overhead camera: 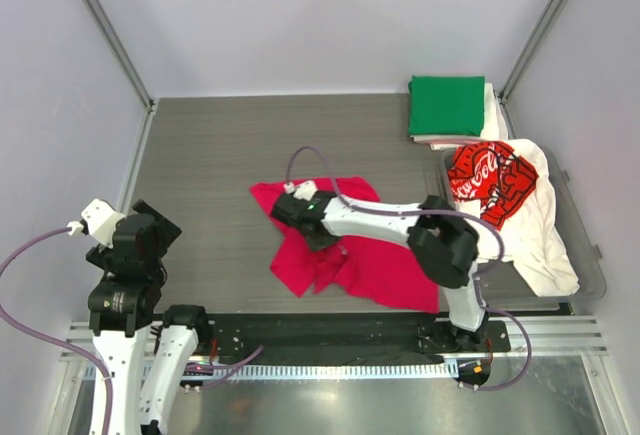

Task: Fold and stack the t-shirts
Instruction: Flatten the tshirt out

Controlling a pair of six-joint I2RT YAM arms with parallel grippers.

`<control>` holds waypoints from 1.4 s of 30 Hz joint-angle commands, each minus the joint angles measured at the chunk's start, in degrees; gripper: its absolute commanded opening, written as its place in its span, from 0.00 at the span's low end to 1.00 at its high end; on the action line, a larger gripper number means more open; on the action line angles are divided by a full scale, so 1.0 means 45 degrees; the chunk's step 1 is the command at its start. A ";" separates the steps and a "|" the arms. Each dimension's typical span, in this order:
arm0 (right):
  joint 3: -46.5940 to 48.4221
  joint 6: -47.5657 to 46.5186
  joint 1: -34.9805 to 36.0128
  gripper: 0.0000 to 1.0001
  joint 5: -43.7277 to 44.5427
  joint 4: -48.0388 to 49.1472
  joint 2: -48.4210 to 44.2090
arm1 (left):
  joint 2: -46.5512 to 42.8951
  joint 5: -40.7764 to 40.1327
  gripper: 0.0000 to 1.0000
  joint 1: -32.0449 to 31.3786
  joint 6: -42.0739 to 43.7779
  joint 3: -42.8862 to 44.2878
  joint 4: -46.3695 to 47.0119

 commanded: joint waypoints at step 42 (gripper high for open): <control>-0.0306 0.1962 0.3236 0.50 -0.0912 0.0117 0.0728 | -0.0814 0.0494 0.96 -0.0010 0.0564 -0.0304 0.0896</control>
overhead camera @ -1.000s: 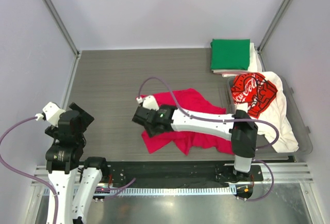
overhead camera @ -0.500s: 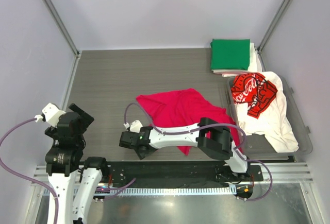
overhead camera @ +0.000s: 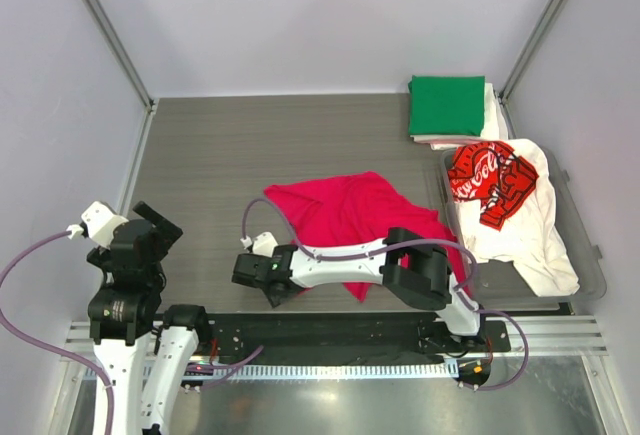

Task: Fold and stack the t-shirts
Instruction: Flatten the tshirt out

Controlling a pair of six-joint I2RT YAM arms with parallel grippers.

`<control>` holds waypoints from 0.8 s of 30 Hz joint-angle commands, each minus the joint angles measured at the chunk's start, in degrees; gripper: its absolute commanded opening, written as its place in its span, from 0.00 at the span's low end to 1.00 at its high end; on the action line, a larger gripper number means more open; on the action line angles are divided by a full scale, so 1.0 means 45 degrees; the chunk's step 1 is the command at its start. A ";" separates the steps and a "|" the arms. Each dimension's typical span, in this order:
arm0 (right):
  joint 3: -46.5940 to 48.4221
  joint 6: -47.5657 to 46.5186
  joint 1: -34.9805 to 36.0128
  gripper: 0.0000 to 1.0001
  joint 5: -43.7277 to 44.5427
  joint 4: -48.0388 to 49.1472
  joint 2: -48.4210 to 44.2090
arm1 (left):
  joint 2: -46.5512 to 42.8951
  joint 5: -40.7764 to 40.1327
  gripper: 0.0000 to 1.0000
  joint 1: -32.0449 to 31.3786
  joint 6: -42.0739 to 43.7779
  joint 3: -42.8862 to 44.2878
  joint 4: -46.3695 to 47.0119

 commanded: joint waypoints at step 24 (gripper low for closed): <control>-0.3035 0.0560 -0.0721 0.18 -0.0596 0.1486 -0.0027 | 0.0071 0.0018 0.96 -0.0010 0.0229 -0.0036 0.0424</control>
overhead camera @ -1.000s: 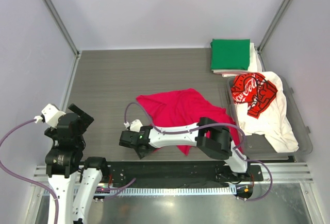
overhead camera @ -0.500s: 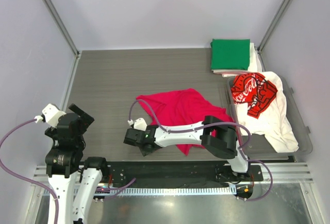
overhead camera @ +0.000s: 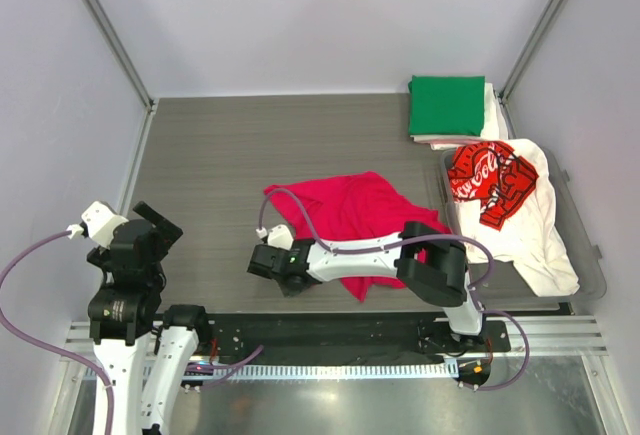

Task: Fold and stack the t-shirts
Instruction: Flatten the tshirt out

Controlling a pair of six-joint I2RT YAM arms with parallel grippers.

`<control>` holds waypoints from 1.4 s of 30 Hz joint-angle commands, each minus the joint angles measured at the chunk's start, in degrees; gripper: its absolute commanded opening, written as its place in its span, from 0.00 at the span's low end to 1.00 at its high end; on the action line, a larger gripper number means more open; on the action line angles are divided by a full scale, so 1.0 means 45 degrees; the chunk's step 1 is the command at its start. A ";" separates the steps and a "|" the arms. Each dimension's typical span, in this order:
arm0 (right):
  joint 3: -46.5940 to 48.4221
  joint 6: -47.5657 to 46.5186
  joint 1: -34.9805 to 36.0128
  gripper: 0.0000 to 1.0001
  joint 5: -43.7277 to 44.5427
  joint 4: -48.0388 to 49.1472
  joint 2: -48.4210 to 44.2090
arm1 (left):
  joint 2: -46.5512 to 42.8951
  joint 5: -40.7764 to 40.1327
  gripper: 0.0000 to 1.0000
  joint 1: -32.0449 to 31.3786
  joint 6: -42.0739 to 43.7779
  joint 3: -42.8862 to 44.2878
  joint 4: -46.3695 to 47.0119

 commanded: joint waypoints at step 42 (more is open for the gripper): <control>0.0586 0.1499 -0.4802 0.01 0.7146 -0.6634 -1.2611 | 1.2193 0.7568 0.76 -0.2783 0.0279 0.0767 0.8040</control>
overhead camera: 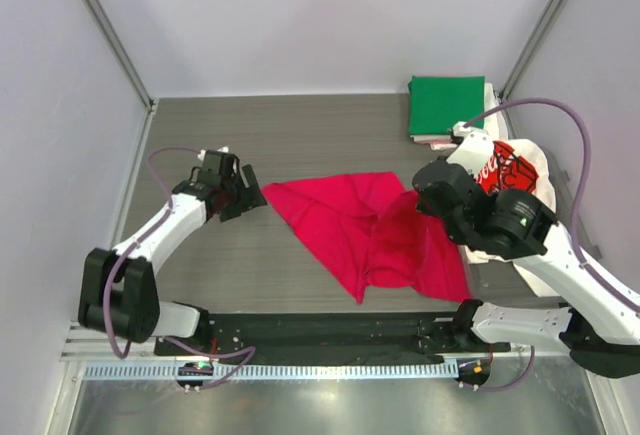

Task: Fold and stack the t-shirts
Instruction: Flatten the tshirt out

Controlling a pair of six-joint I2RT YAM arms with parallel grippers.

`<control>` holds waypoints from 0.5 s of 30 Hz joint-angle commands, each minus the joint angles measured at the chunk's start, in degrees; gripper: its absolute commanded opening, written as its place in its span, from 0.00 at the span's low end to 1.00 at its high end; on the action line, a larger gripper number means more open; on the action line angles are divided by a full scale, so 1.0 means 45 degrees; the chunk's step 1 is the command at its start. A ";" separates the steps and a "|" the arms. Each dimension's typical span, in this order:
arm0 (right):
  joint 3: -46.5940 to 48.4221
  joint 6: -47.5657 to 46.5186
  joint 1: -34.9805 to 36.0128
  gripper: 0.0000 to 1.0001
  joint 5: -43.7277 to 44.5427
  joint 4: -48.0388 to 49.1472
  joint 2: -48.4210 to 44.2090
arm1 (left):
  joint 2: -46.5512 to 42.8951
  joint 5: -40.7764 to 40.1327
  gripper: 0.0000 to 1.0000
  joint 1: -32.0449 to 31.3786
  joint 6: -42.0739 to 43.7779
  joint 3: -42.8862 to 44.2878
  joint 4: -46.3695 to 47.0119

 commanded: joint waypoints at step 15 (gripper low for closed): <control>-0.0945 0.0329 -0.0095 0.01 0.0344 0.0513 -0.0727 | 0.5886 -0.1234 0.63 -0.0195 -0.0427 0.3615 0.2071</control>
